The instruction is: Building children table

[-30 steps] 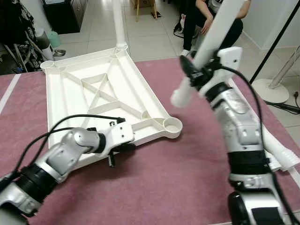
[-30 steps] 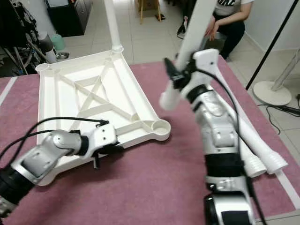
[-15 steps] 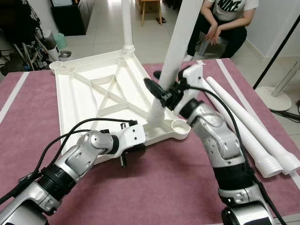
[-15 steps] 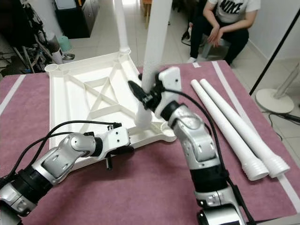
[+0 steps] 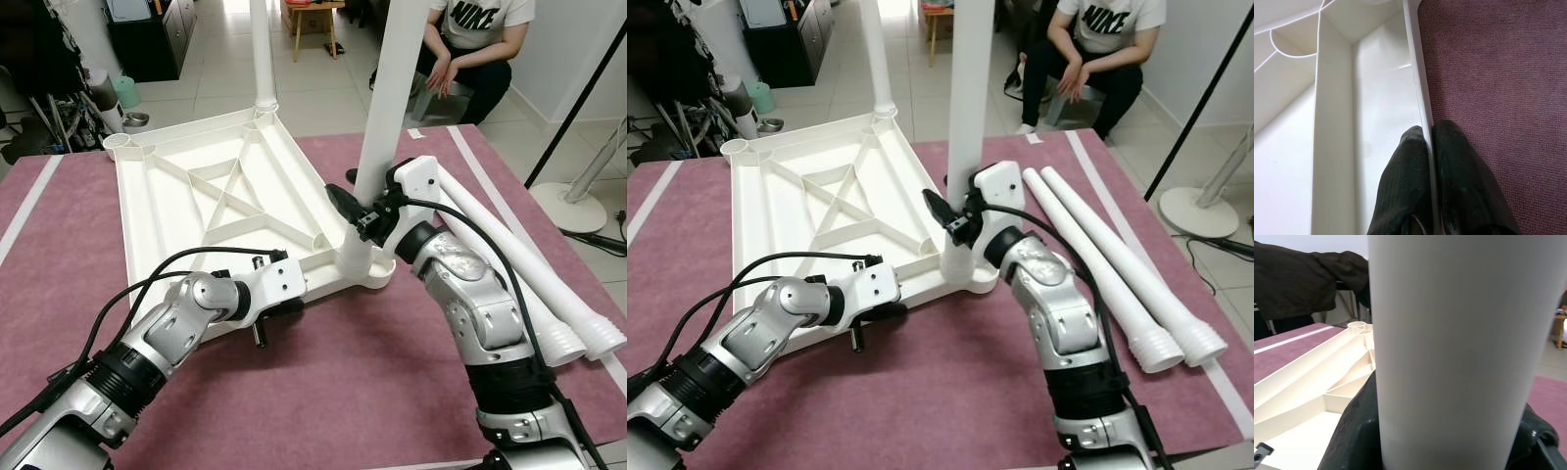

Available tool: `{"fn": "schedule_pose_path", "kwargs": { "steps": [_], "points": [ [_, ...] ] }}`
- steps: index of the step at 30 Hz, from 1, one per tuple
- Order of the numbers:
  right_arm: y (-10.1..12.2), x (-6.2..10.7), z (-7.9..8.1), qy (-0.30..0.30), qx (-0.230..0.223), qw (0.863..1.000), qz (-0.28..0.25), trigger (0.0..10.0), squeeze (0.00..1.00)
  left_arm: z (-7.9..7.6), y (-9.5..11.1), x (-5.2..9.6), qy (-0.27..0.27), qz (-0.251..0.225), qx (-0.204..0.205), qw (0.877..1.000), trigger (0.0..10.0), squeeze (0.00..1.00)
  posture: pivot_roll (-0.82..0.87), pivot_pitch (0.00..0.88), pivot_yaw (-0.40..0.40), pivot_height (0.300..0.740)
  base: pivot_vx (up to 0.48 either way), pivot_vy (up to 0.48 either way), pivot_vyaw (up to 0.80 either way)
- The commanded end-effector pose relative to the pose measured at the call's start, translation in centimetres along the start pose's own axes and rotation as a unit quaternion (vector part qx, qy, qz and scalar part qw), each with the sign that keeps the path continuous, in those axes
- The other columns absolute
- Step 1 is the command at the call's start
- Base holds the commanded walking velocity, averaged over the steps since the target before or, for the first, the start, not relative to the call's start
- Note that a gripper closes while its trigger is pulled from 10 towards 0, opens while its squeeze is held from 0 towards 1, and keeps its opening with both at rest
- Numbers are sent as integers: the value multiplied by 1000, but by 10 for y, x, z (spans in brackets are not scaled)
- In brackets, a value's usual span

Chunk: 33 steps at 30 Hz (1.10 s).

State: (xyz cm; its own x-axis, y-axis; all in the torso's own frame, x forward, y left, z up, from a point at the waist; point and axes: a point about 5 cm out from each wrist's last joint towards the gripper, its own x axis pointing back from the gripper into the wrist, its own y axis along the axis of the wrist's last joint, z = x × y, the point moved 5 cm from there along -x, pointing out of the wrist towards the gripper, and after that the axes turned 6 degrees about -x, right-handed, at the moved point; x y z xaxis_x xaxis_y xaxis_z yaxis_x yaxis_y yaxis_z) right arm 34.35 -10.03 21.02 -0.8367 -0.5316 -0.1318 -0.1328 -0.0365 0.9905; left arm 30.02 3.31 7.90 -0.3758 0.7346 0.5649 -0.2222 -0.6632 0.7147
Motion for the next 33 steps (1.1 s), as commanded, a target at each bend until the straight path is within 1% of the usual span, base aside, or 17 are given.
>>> {"fn": "schedule_pose_path", "kwargs": {
  "steps": [1,3,5,6,8,10,13,16,18,19,22,23,25,26,31,32,33],
  "points": [
    [-7,1,-5,-11,-1,1000,14,10000,0,6,-16,-3,54,42,-7,998,10000,0,-38,0,106,740,0,0,0],
    [-9,2,-7,-16,5,1000,18,10000,0,7,-17,-3,56,43,-6,998,10000,0,-38,0,106,740,0,0,0],
    [-5,5,-20,-43,10,999,8,10000,0,7,-17,-2,58,43,-3,997,10000,0,-35,0,105,740,0,0,0],
    [-5,5,-20,-43,10,999,8,10000,0,7,-17,-2,58,43,-3,997,10000,0,-35,0,105,740,0,0,0],
    [0,7,-30,-60,5,998,-5,10000,0,6,-19,-1,58,44,0,997,10000,0,-38,0,109,740,0,0,0],
    [0,7,-34,-64,-5,998,-9,10000,0,6,-20,-1,57,44,1,997,10000,0,-36,0,113,740,0,0,0],
    [-2,7,-37,-67,-8,998,-9,10000,0,6,-20,-1,57,44,1,997,10000,0,-31,0,116,740,0,0,0],
    [-2,7,-37,-67,-8,998,-9,10000,0,6,-20,-1,57,44,1,997,10000,0,-31,0,116,740,0,0,0],
    [-4,6,-36,-63,-17,998,-9,10000,0,6,-21,0,57,45,1,997,10000,0,-31,0,116,740,0,0,0],
    [-6,3,-33,-51,-25,998,-9,10000,0,6,-21,0,57,45,1,997,10000,0,-24,0,119,740,0,0,0],
    [-6,3,-33,-51,-25,998,-9,10000,0,6,-21,0,57,45,1,997,10000,0,-24,0,119,740,0,0,0],
    [-9,0,-29,-39,-31,999,-6,10000,0,6,-21,0,57,45,1,997,10000,0,-19,0,116,740,0,0,0],
    [-9,0,-29,-39,-31,999,-6,10000,0,6,-21,0,57,45,1,997,10000,0,-19,0,116,740,0,0,0],
    [-21,-4,-33,-48,-15,998,32,10000,0,6,-22,1,58,46,1,997,10000,0,-21,0,112,740,0,0,0],
    [-28,-5,-36,-61,-9,997,49,10000,0,6,-22,1,59,46,2,997,10000,0,-21,0,112,740,0,0,0],
    [-31,-5,-32,-55,-10,997,53,10000,0,6,-22,0,60,45,2,997,10000,0,-21,0,110,740,0,0,0],
    [-31,-5,-32,-55,-10,997,53,10000,0,6,-22,0,60,45,2,997,10000,0,-21,0,110,740,0,0,0]
  ]
}}
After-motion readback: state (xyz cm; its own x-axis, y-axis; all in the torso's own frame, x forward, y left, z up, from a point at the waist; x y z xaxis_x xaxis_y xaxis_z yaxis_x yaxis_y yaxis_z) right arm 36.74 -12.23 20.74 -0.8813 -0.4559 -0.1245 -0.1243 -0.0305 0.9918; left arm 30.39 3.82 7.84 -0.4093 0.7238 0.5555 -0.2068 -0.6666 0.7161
